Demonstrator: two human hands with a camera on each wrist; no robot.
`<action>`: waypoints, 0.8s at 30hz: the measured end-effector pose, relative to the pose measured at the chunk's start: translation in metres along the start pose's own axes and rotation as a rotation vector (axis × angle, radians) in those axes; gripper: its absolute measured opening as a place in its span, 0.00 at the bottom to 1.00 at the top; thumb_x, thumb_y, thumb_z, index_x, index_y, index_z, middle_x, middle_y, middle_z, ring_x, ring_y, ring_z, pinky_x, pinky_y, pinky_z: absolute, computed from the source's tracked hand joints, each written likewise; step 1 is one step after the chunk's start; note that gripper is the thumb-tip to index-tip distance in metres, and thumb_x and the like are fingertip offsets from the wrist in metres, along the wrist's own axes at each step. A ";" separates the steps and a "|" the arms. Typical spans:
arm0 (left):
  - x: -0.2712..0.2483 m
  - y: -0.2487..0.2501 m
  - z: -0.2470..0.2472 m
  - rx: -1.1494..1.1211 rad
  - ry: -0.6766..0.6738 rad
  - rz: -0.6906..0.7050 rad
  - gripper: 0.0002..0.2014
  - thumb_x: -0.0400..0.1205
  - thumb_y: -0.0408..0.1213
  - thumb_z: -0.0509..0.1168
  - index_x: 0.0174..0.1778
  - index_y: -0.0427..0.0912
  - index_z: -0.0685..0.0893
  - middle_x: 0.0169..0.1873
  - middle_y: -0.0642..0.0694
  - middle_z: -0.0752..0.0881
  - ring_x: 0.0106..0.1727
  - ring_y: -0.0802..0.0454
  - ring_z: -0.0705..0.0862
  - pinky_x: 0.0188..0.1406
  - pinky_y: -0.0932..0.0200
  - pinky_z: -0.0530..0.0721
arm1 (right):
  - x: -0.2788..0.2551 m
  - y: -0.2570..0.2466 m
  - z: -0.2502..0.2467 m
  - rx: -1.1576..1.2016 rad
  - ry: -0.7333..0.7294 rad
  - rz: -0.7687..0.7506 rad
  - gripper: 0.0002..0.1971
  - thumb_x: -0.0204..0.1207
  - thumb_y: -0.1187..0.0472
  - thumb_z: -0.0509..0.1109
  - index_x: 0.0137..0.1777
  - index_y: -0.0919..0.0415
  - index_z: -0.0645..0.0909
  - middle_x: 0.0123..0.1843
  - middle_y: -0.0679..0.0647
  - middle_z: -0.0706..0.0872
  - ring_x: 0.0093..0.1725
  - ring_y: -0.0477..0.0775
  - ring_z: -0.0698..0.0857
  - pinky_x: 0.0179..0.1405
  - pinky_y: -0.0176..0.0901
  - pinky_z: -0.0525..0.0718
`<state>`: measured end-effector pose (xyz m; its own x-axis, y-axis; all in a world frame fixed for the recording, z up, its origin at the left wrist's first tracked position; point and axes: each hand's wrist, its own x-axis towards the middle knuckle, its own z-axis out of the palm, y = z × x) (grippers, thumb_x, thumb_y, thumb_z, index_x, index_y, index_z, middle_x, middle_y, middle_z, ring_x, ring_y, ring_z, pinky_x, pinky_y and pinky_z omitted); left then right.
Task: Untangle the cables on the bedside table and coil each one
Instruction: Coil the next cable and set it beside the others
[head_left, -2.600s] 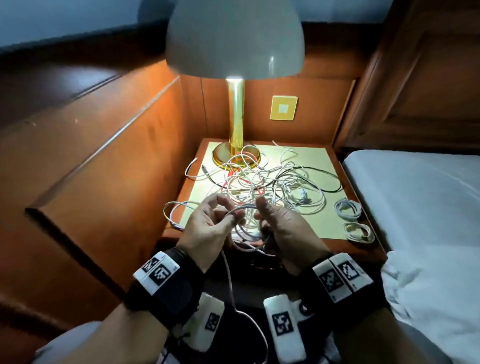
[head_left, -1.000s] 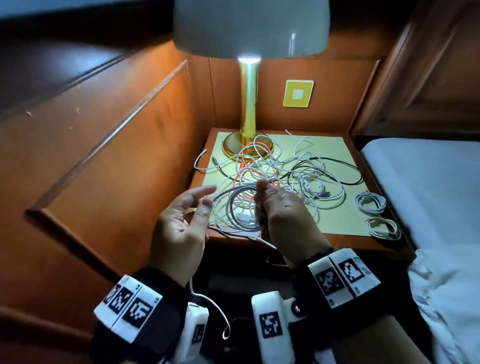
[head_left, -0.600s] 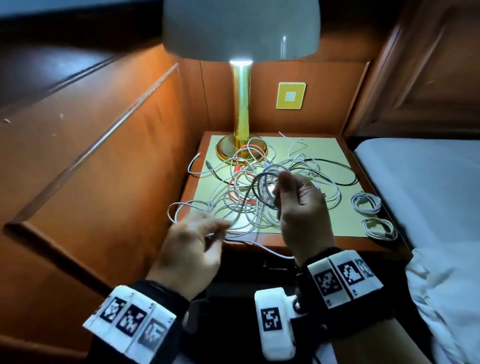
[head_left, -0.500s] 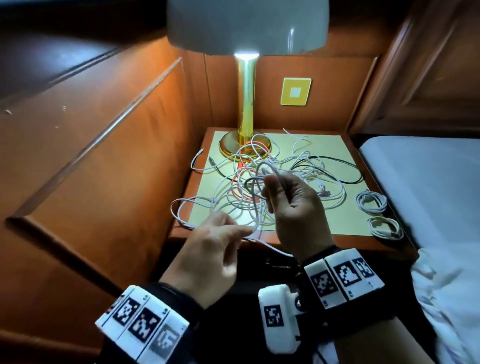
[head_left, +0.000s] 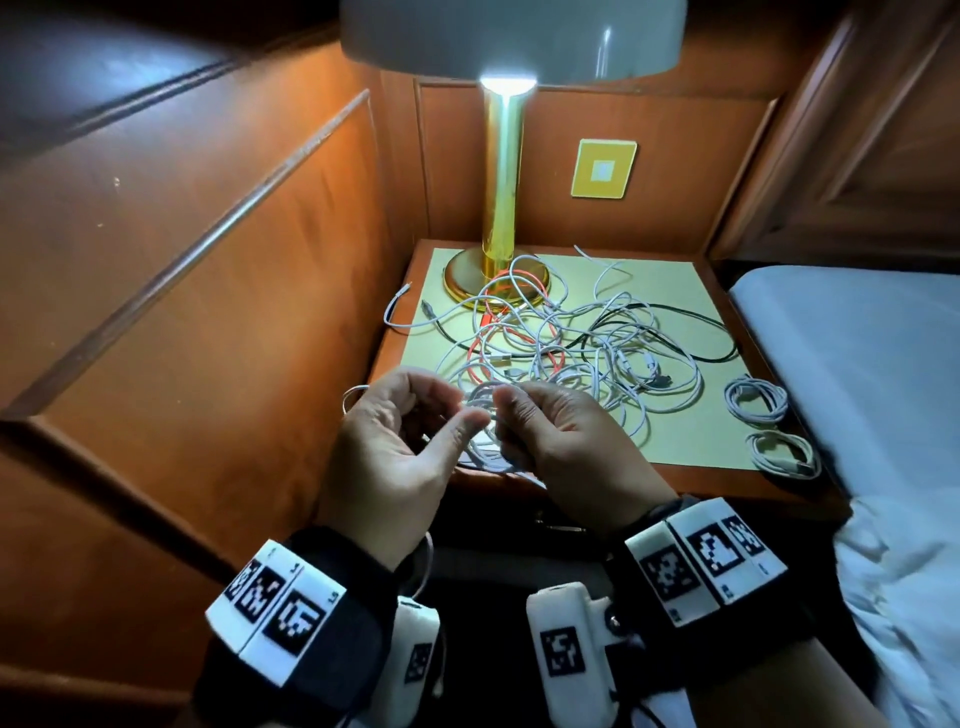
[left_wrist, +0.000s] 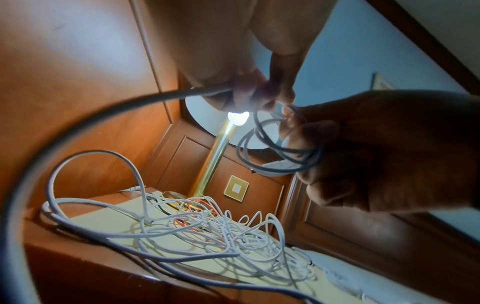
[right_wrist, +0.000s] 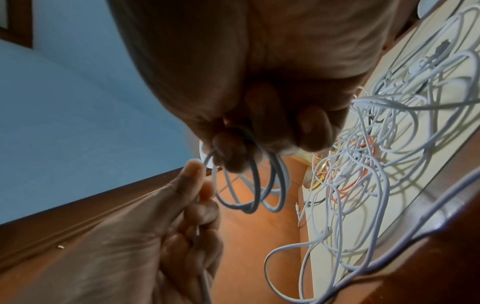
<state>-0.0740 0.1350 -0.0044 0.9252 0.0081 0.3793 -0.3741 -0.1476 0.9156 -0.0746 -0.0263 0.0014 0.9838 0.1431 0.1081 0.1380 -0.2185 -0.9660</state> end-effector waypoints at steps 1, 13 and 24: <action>0.000 -0.003 0.000 0.030 0.003 -0.023 0.13 0.72 0.46 0.78 0.44 0.47 0.83 0.36 0.47 0.86 0.31 0.54 0.83 0.33 0.60 0.82 | 0.000 0.002 0.001 0.061 0.001 0.028 0.20 0.85 0.47 0.61 0.31 0.52 0.75 0.25 0.44 0.73 0.27 0.46 0.71 0.33 0.45 0.70; 0.008 -0.011 -0.002 -0.059 -0.149 -0.214 0.10 0.76 0.46 0.72 0.40 0.42 0.89 0.31 0.50 0.89 0.35 0.59 0.85 0.39 0.66 0.84 | -0.004 0.004 0.004 0.206 -0.025 0.192 0.18 0.82 0.46 0.67 0.34 0.55 0.76 0.27 0.47 0.73 0.23 0.40 0.71 0.23 0.29 0.68; 0.011 -0.015 -0.003 -0.154 -0.139 -0.266 0.19 0.73 0.48 0.71 0.45 0.32 0.86 0.26 0.48 0.86 0.30 0.57 0.82 0.36 0.64 0.81 | 0.005 0.009 0.015 0.182 0.007 0.217 0.20 0.87 0.49 0.62 0.34 0.56 0.76 0.24 0.48 0.73 0.19 0.41 0.67 0.18 0.28 0.66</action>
<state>-0.0586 0.1405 -0.0132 0.9876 -0.1105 0.1120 -0.1135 -0.0074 0.9935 -0.0705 -0.0134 -0.0099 0.9889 0.1051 -0.1049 -0.0982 -0.0663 -0.9930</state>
